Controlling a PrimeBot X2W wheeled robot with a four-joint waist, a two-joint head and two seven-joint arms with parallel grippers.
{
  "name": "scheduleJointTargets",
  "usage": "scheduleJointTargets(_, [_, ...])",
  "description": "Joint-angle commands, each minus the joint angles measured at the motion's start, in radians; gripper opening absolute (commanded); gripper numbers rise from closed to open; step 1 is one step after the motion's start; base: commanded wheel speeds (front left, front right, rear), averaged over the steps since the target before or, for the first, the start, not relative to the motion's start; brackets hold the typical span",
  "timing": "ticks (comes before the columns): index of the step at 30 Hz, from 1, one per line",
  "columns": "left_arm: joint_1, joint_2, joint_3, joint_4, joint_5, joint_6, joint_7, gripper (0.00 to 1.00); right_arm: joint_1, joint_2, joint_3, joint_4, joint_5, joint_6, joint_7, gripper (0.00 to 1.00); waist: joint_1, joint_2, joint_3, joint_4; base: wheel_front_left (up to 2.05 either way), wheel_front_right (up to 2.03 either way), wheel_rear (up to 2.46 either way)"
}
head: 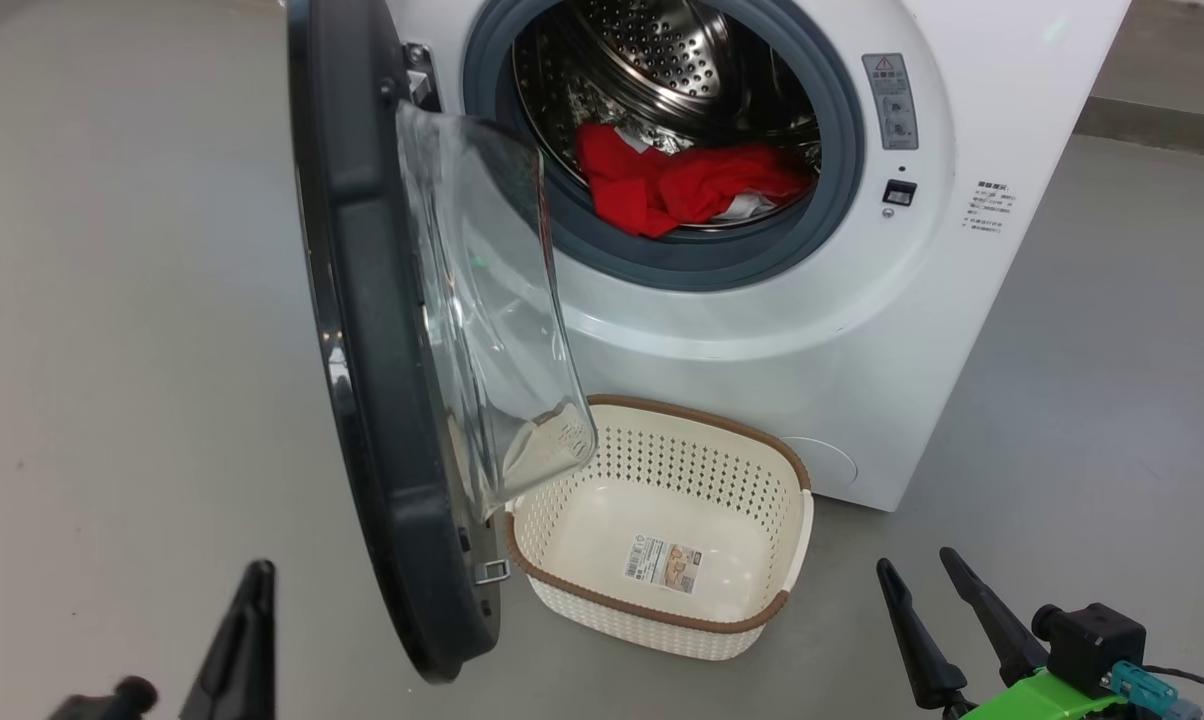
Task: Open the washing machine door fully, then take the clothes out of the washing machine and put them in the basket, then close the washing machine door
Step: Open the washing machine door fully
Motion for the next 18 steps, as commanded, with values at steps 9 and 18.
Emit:
scheduleJointTargets(9, [-0.09,-0.035,0.128,-0.309,0.021,-0.006,-0.012,0.0,-0.007,-0.01,0.013,-0.036,-0.024,0.006,-0.009,1.0,0.0,-0.0001,0.002,0.002,0.0,0.0,0.0])
scheduleJointTargets(18, [-0.069,-0.045,-0.157,-0.442,0.035,-0.006,-0.012,0.0,-0.014,-0.011,0.013,-0.039,-0.05,0.006,-0.009,1.0,0.0,-0.0001,0.012,-0.005,0.0,0.0,0.0])
